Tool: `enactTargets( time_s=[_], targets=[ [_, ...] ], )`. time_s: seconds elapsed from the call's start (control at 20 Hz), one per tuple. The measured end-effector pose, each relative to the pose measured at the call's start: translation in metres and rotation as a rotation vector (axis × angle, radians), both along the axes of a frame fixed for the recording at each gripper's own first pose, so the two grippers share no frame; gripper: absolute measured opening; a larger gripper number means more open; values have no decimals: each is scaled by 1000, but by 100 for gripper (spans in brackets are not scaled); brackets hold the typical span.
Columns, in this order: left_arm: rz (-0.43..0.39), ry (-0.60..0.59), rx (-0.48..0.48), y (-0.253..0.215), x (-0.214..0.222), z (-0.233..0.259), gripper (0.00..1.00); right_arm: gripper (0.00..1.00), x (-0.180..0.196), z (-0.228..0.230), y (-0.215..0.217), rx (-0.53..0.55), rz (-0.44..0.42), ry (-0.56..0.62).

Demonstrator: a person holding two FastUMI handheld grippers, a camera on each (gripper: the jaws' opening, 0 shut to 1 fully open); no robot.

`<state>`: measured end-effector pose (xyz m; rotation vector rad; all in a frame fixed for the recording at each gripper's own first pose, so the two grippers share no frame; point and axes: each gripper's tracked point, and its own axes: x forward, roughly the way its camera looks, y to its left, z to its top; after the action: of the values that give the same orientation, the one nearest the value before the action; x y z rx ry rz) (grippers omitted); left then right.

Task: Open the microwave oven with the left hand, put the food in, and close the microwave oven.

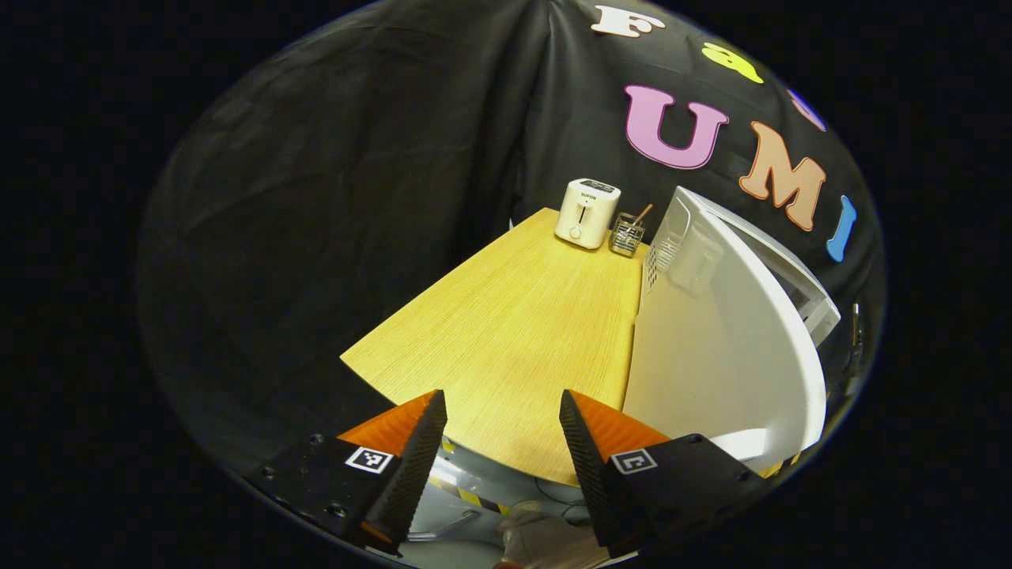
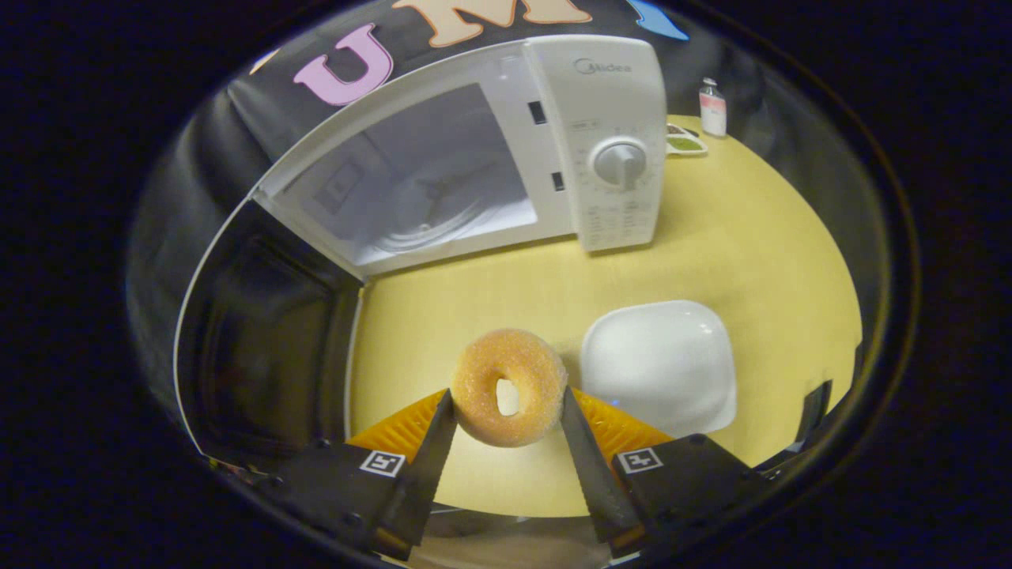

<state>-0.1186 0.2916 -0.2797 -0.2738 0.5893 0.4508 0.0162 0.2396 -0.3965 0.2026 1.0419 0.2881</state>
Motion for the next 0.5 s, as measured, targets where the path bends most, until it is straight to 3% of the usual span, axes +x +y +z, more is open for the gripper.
enactTargets(
  time_s=[0.1, 0.15, 0.2, 0.35, 0.4, 0.5],
  targets=[
    [-10, -5, 13, 3, 5, 3, 84, 82, 3, 5, 28, 70, -11, 9],
    [-17, -8, 14, 4, 6, 4, 85, 77, 8, 8, 42, 107, -23, 7],
    [-25, -9, 12, 4, 7, 7, 84, 82, 13, 12, 54, 147, -40, 3],
    [-44, -5, 14, 2, 11, 7, 85, 82, 36, 22, 84, 254, -107, -14],
    [-47, -4, 10, 2, 12, 7, 84, 77, 44, 25, 90, 282, -137, -16],
    [-47, -5, -6, -2, 14, 7, 84, 77, 66, 26, 99, 331, -197, -23]
  ],
)
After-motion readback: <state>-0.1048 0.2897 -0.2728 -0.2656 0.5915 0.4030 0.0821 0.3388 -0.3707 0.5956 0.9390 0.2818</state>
